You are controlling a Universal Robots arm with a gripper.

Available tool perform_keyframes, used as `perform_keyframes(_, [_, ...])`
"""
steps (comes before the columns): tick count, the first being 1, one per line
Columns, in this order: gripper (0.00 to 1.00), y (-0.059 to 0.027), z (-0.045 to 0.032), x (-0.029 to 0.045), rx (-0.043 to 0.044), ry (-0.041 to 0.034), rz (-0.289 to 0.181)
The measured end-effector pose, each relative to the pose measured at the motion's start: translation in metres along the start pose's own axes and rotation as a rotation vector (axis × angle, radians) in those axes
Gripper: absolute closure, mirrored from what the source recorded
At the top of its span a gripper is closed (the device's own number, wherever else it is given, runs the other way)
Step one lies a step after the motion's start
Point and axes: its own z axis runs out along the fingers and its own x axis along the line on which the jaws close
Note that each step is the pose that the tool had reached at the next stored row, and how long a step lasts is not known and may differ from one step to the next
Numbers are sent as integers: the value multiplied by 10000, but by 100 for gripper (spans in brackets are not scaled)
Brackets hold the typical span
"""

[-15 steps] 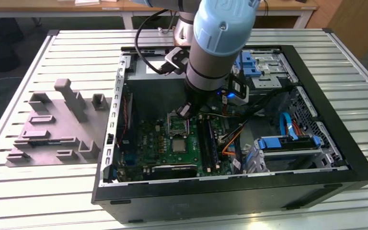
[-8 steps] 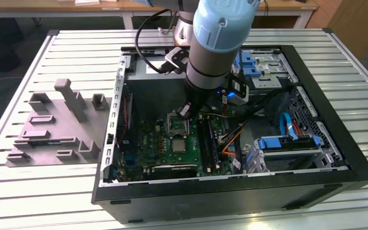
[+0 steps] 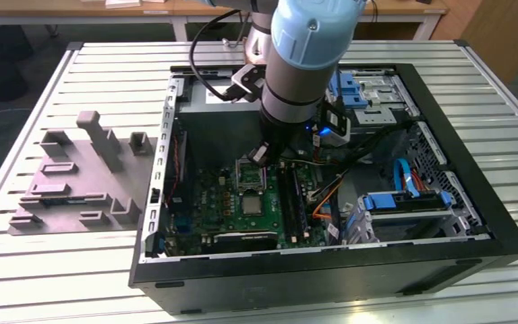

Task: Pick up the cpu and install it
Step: 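Close the cpu cover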

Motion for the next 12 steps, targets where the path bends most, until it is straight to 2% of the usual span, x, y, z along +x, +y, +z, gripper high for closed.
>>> perform_keyframes(6, [89,13,-40,2,220,226,14])
perform_keyframes(12, [89,33,-125,-5,377,386,24])
